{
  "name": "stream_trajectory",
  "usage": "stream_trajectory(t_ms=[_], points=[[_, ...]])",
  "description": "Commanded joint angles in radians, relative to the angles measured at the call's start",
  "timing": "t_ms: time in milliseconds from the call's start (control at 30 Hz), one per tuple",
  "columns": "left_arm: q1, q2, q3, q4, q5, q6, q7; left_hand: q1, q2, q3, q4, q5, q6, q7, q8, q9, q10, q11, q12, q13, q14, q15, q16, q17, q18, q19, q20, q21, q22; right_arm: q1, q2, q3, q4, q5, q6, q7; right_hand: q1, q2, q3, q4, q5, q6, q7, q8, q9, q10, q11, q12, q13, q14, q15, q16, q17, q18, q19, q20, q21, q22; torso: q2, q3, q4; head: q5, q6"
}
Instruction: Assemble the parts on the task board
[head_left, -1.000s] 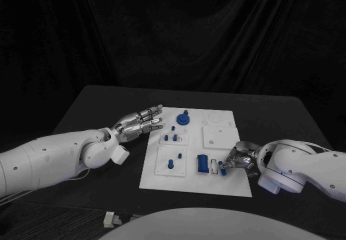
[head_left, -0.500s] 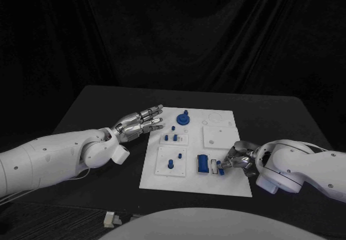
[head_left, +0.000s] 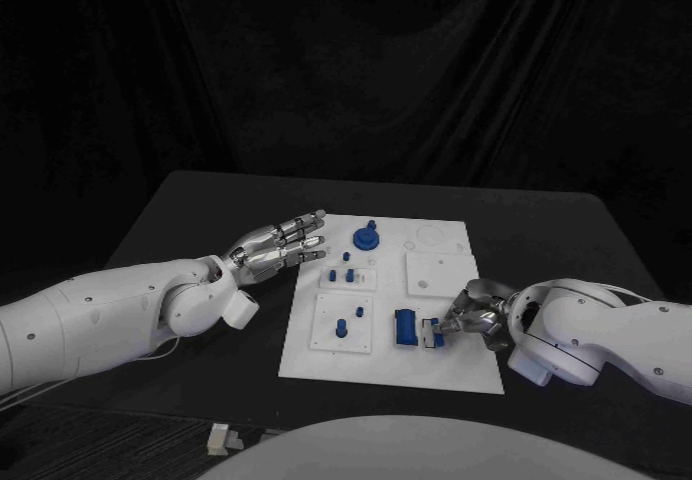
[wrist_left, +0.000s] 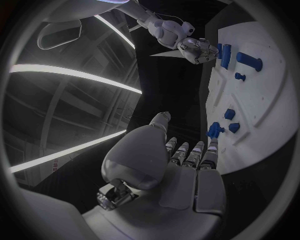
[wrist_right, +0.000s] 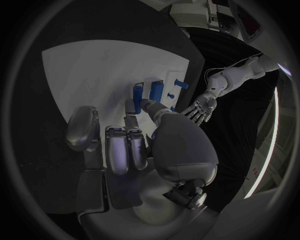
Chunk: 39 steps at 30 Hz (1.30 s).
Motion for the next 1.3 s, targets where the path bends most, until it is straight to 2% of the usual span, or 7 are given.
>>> stream_trajectory(t_ms=[33,500,767,900,1133,1267,1300], points=[[-0.001,0.001,0.001,0.001,0.005,0.008,0.009,-0.004,0.005,0.006,-0.001,-0.001,0.001,0.005,0.005,0.001,-0.002,0.007,-0.007,-0.001,0.004,0.001,0.006,0.001,-0.017,0.007,0.003,0.005,0.001,0.001,0.001,0.0,0.001,0.001,-0.016,0.013,-0.013,0.001,-0.005,0.003,0.0,0.009,0.0,0.001,0.001,0.104,-0.007,0.003,0.263,0.083,-0.005,0.001,0.13,0.014,-0.003,-0.005,-0.003,0.14,0.0,-0.0007,-0.0001,0.0,0.0],[-0.001,0.002,0.001,-0.001,0.005,0.009,0.008,-0.005,0.004,0.007,0.0,-0.002,0.001,0.005,0.005,0.001,-0.002,0.009,-0.007,-0.001,0.004,0.002,0.006,0.001,-0.019,0.008,0.003,0.006,0.001,0.001,0.018,0.0,-0.015,0.001,0.037,-0.013,-0.043,0.006,-0.04,0.032,-0.141,0.008,-0.001,-0.005,0.005,0.104,-0.007,0.003,0.263,0.081,-0.006,-0.001,0.123,0.016,-0.005,-0.005,-0.015,0.138,0.0,-0.0006,-0.0002,0.001,0.0],[-0.001,0.003,0.001,-0.001,0.005,0.01,0.006,-0.005,0.004,0.007,0.0,-0.002,0.001,0.005,0.005,0.001,-0.002,0.009,-0.007,-0.001,0.004,0.002,0.006,0.001,-0.019,0.008,0.003,0.006,0.001,0.0,0.024,0.0,-0.023,0.001,0.051,-0.018,-0.051,0.006,-0.05,0.042,-0.168,0.008,0.0,-0.007,0.006,0.104,-0.007,0.003,0.263,0.081,-0.006,-0.002,0.122,0.017,-0.007,-0.005,-0.02,0.137,0.0,-0.0008,-0.0001,0.002,0.0],[-0.001,0.003,0.001,-0.001,0.005,0.01,0.005,-0.005,0.004,0.007,0.0,-0.002,0.001,0.005,0.005,0.001,-0.002,0.009,-0.007,-0.001,0.004,0.002,0.006,0.001,-0.019,0.008,0.003,0.006,0.001,0.0,0.024,0.0,-0.024,0.001,0.05,-0.016,-0.061,0.005,-0.065,0.055,-0.215,0.008,0.001,-0.01,0.005,0.104,-0.006,0.003,0.263,0.081,-0.005,-0.002,0.12,0.017,-0.007,-0.004,-0.022,0.136,0.0,-0.0007,0.0004,0.002,0.0],[-0.001,0.001,0.001,0.001,0.005,0.009,0.006,-0.006,0.004,0.009,0.0,-0.002,0.002,0.006,0.005,0.001,-0.002,0.009,-0.007,-0.001,0.006,0.003,0.008,0.002,-0.02,0.009,0.003,0.007,0.002,0.0,0.011,0.0,-0.014,-0.057,0.004,0.027,-0.063,0.0,-0.077,0.06,-0.233,0.012,0.0,-0.006,0.01,0.104,-0.006,0.003,0.263,0.081,-0.005,-0.002,0.122,0.018,-0.008,-0.004,-0.026,0.135,0.0,-0.0009,-0.0007,0.006,0.0],[-0.001,-0.001,0.001,0.002,0.005,0.007,0.008,-0.006,0.004,0.009,0.0,-0.002,0.003,0.006,0.005,0.001,-0.002,0.009,-0.007,-0.001,0.006,0.003,0.008,0.002,-0.02,0.009,0.003,0.007,0.002,0.0,-0.004,0.0,-0.001,-0.118,-0.036,0.075,-0.04,-0.007,-0.099,0.051,-0.252,-0.005,-0.005,0.042,0.054,0.104,-0.011,0.003,0.263,0.082,-0.008,0.0,0.127,0.017,-0.007,-0.007,-0.024,0.136,0.0,-0.0008,0.0002,0.005,0.0],[-0.001,-0.001,0.001,0.002,0.005,0.007,0.009,-0.006,0.004,0.009,0.0,-0.002,0.003,0.006,0.005,0.001,-0.002,0.009,-0.007,-0.001,0.006,0.003,0.008,0.002,-0.02,0.009,0.003,0.007,0.002,0.0,-0.008,0.0,0.002,-0.133,-0.047,0.089,-0.028,-0.003,-0.122,0.052,-0.261,-0.048,-0.006,0.105,0.116,0.104,-0.013,0.003,0.263,0.082,-0.011,0.001,0.13,0.017,-0.007,-0.01,-0.024,0.137,0.0,-0.0007,0.0001,0.005,0.0]])
